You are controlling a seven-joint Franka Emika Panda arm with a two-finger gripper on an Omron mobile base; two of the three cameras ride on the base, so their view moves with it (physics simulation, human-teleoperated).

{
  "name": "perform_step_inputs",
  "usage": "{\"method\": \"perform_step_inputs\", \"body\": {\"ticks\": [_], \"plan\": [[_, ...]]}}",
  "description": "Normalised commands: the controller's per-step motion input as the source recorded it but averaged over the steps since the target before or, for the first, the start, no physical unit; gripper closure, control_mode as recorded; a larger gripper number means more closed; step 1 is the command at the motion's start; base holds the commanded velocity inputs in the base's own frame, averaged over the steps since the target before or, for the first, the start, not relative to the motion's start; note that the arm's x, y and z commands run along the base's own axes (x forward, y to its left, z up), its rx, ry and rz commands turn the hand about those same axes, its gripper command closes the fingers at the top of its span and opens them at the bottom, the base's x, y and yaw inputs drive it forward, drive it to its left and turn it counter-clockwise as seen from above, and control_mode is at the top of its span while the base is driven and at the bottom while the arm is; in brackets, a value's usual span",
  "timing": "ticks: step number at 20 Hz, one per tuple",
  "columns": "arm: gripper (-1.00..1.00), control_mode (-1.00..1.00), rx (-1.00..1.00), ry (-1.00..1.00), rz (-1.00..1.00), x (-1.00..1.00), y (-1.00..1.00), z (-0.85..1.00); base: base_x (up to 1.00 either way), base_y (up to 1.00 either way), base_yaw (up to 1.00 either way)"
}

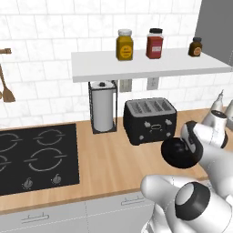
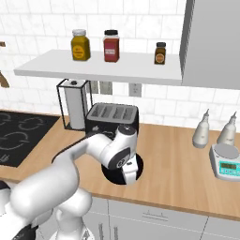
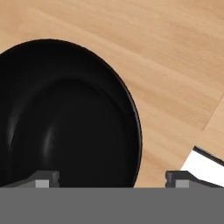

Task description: Pick up the bowls on the counter and stack them on top of one another in the open cabinet. Place the smaller bowl on top of the larger bowl.

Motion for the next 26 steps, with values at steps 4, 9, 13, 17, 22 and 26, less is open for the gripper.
{"method": "perform_step_inputs", "body": {"ticks": [4,9,13,17,22,26], "plan": [[-1.00,-1.00,0.00,0.00,0.00,-0.01,-0.08,0.43,0.00,0.00,0.00],[-1.00,-1.00,0.02,0.02,0.08,-0.03,-0.57,0.04,0.00,0.00,0.00],[-1.00,-1.00,0.00,0.00,0.25,0.00,-0.43,0.00,0.00,0.00,0.00],[-1.00,-1.00,0.00,0.00,0.27,0.02,-0.30,0.00,0.00,0.00,0.00],[-1.00,-1.00,0.00,0.00,0.15,0.25,-0.05,-0.08,0.00,0.00,0.00],[-1.00,-1.00,-0.01,0.00,0.02,0.39,0.10,-0.04,0.00,0.00,0.00]]}}
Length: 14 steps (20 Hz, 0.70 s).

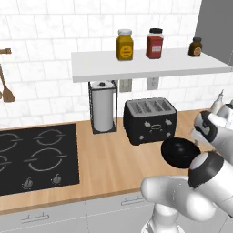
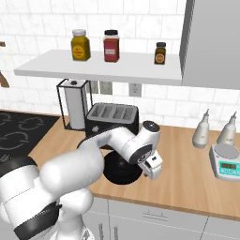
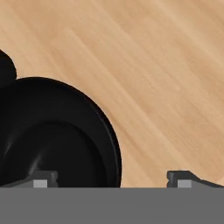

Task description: Pick up the bowls on the counter and stack them on top of one another in the open cabinet. Place the smaller bowl on top of the larger bowl.

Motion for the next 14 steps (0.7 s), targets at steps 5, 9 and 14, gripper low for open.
{"method": "perform_step_inputs", "body": {"ticks": [5,9,14], "plan": [[-1.00,-1.00,0.00,0.00,0.05,0.28,0.01,-0.12,0.00,0.00,0.00],[-1.00,-1.00,0.00,0.00,0.12,0.16,-0.04,-0.29,0.00,0.00,0.00],[-1.00,-1.00,0.00,0.00,0.11,0.23,0.00,-0.26,0.00,0.00,0.00]]}}
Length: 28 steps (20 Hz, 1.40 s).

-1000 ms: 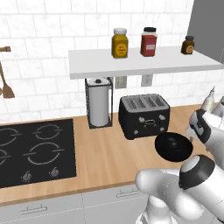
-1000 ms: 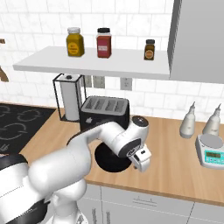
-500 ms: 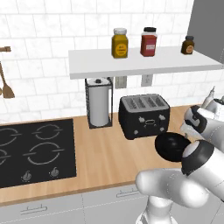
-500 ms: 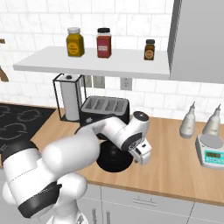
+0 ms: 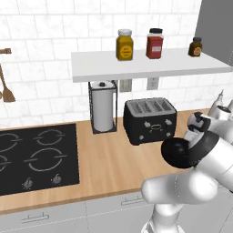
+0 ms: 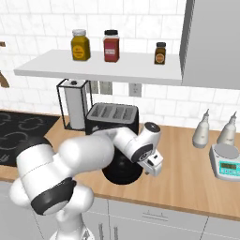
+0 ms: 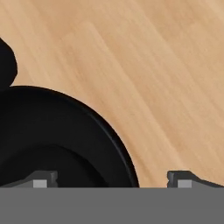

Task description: Pick up the bowls on the counter and stack them on top of one another in the open cabinet. Place the smaller bowl on top of the larger bowl.

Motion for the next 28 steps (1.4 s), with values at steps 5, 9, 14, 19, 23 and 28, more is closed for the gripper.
{"method": "perform_step_inputs", "body": {"ticks": [5,9,14,19,23,28], "plan": [[-1.00,-1.00,0.00,0.00,0.10,0.14,0.00,-0.26,0.00,0.00,0.00],[1.00,-1.00,0.00,0.00,0.09,0.16,0.00,-0.28,0.00,0.00,0.00],[1.00,-1.00,0.00,0.00,0.08,0.03,0.00,-0.18,0.00,0.00,0.00],[1.00,-1.00,0.00,-0.04,0.02,-0.12,0.00,-0.02,0.00,0.00,0.00],[1.00,-1.00,0.00,-0.02,-0.07,-0.36,0.00,0.02,0.00,0.00,0.00],[1.00,-1.00,0.00,-0.02,-0.17,-0.25,0.00,0.00,0.00,0.00,0.00]]}}
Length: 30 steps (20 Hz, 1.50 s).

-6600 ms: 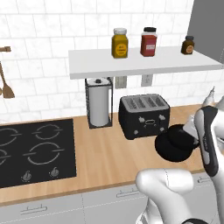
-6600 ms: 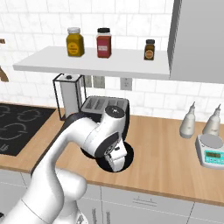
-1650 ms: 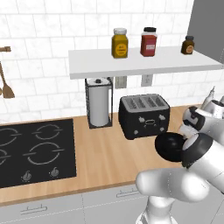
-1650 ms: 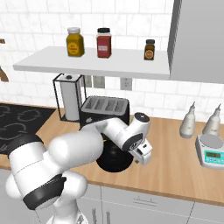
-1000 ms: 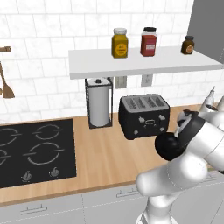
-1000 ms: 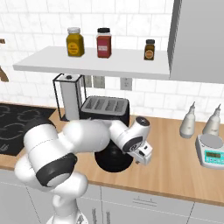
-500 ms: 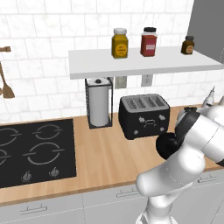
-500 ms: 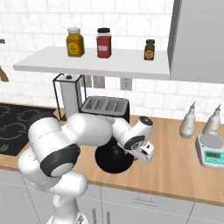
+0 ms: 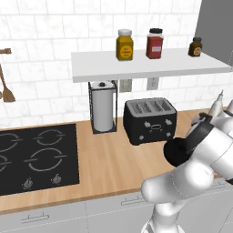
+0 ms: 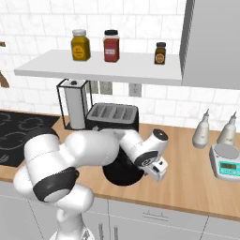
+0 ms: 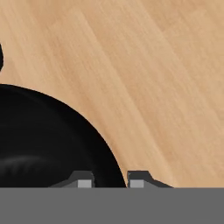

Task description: Pick up the bowls on the counter and stack them on top of one another in the open cabinet. Place the smaller bowl on top of the larger bowl.

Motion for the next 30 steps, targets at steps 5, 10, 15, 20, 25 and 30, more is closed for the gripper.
{"method": "perform_step_inputs", "body": {"ticks": [5,10,15,20,25,30], "plan": [[1.00,-1.00,0.00,-0.04,-0.21,-0.32,0.00,0.15,0.00,0.00,0.00],[1.00,-1.00,0.00,-0.09,-0.39,-0.66,0.00,0.49,0.00,0.00,0.00],[1.00,-1.00,0.00,-0.10,-0.53,-0.69,0.12,0.51,0.00,0.00,0.00],[1.00,-1.00,0.00,-0.07,-0.46,-0.59,0.33,0.64,0.00,0.00,0.00],[1.00,-1.00,0.10,0.00,-0.40,-0.62,0.48,0.81,0.00,0.00,0.00],[1.00,-1.00,0.17,-0.01,-0.30,-0.62,0.71,0.90,0.00,0.00,0.00]]}}
